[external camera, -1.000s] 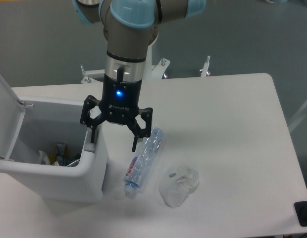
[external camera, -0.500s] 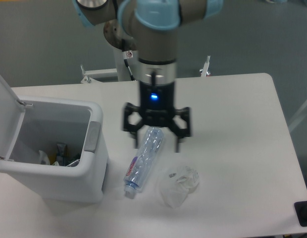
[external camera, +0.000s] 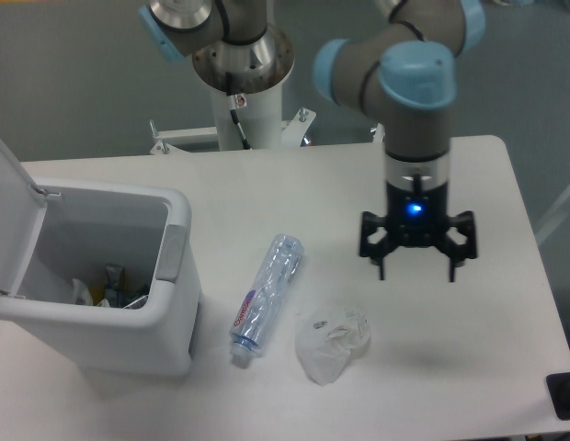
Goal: Open the trash can
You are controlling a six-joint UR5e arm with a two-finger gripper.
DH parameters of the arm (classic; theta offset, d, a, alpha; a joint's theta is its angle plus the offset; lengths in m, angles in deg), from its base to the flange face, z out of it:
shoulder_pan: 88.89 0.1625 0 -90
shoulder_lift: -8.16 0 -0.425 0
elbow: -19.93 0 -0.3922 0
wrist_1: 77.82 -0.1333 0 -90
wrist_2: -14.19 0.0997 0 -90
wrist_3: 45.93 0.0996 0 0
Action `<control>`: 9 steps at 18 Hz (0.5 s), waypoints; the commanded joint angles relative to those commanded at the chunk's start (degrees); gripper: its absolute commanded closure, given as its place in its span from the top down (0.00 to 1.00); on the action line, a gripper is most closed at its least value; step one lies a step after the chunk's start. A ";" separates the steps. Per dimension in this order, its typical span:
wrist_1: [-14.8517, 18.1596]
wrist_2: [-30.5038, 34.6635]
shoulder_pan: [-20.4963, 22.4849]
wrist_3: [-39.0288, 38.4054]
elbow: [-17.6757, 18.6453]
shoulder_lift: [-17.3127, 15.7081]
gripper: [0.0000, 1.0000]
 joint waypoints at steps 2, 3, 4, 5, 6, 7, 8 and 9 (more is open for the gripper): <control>0.88 2.90 -0.44 4.59 0.62 -0.26 1.00; 1.23 3.17 -0.61 5.04 0.97 -0.35 1.00; 1.41 3.26 -0.70 5.04 1.24 -0.44 1.00; 1.85 3.35 -0.70 5.04 1.33 -0.61 1.00; 2.29 3.27 -0.79 4.95 1.59 -0.70 1.00; 2.29 3.44 -1.14 4.78 2.03 -0.88 1.00; 2.12 3.79 -1.58 4.69 2.90 -1.31 1.00; 2.03 4.40 -1.76 4.69 3.78 -1.58 1.00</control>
